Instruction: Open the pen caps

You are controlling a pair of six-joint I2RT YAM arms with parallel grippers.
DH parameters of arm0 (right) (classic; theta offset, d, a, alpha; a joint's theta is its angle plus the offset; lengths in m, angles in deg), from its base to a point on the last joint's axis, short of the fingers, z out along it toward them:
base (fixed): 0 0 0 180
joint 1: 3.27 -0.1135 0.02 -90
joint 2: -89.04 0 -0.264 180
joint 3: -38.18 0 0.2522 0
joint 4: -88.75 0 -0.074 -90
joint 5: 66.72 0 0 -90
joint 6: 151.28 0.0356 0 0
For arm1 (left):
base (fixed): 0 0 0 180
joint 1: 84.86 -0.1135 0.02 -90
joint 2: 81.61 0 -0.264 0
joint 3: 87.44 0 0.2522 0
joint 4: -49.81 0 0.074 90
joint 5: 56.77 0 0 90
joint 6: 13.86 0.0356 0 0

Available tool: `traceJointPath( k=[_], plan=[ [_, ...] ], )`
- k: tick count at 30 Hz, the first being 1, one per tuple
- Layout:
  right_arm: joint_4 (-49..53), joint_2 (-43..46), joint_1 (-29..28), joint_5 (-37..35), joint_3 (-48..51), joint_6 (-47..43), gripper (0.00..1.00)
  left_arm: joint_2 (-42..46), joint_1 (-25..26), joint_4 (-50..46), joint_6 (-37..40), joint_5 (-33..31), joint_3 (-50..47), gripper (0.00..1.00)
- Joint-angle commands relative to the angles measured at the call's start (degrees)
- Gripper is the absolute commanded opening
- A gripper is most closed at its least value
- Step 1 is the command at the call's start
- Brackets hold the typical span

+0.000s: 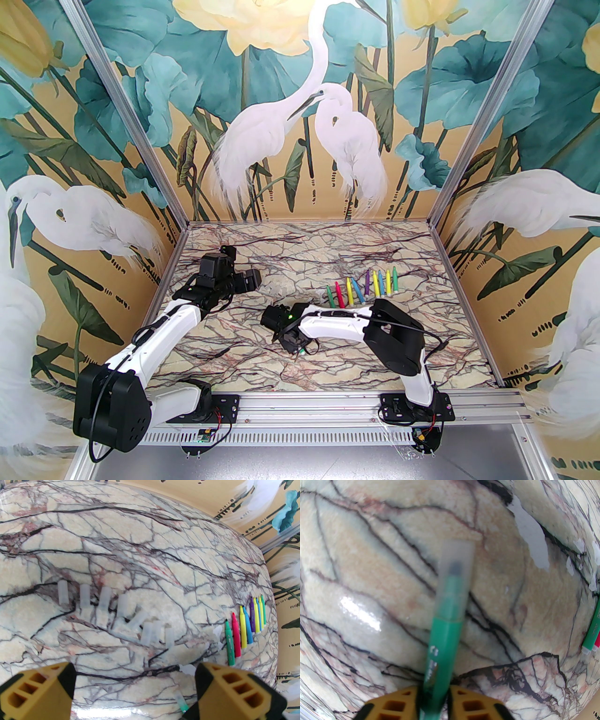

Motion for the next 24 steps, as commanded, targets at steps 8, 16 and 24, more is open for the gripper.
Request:
traceJointPath(
  k=[8, 16, 24],
  plan=[
    [1.1, -2.3, 4.0, -2.2, 2.5, -2.6, 0.20, 3.3, -0.3, -0.3, -1.2, 4.3, -2.5, 0.88],
    [-5.8, 2.2, 6.1, 2.1, 7.8, -5.0, 0.08, 2.8, -0.3, 0.6, -2.2, 7.5, -3.5, 0.86],
    [-20.8, 17.8, 11.7, 9.5, 20.8, -8.5, 0.04, 0.7, 0.8, 4.9, -4.4, 13.3, -4.7, 0.83]
  ],
)
